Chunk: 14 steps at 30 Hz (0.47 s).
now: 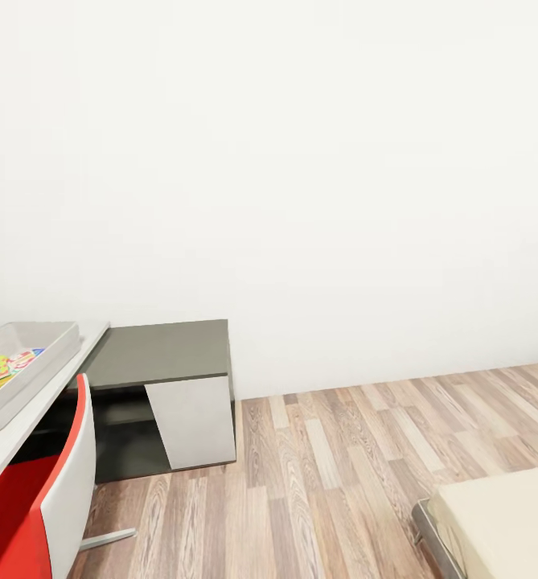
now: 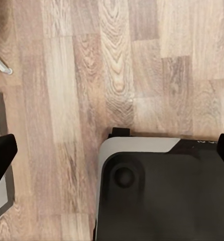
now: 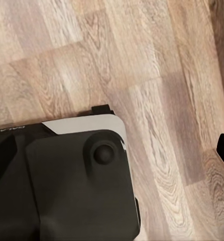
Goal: Put all the toys in the child's room - the three board games (two on the bed and one on the table), the two jigsaw puzzles on the table, and the tennis ball on the table - inside the toy box on the table in the child's room.
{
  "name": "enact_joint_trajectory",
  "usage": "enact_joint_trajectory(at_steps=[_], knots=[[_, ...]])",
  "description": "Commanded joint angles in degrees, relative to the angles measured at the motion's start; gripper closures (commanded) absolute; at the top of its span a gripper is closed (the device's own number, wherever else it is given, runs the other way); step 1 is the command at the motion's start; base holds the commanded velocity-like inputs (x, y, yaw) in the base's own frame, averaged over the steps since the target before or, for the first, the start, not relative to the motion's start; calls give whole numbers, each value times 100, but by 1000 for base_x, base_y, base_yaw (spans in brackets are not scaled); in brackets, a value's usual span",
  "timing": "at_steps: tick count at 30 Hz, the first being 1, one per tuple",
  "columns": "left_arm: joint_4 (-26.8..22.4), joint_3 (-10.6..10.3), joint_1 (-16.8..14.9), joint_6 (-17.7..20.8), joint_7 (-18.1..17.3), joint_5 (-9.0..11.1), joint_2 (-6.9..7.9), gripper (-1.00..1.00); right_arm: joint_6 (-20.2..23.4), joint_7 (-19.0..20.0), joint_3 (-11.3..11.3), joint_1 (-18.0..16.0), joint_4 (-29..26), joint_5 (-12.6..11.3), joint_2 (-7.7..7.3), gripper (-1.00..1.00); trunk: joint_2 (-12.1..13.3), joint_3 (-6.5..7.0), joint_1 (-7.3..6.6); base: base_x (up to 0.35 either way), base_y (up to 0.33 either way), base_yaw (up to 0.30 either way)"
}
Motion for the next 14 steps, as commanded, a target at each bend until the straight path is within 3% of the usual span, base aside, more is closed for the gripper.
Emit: enact_joint_trajectory(at_steps=[1,14], knots=[[4,-50,-5,-18,21,42,2,-100,-20,-17,50,-5,5,-57,2,-100,-12,-12,3,0,0,0],[9,-57,-5,-17,21,32,0,-100,-20,-16,51,-4,13,-52,5,-100,-12,-12,3,0,0,0]])
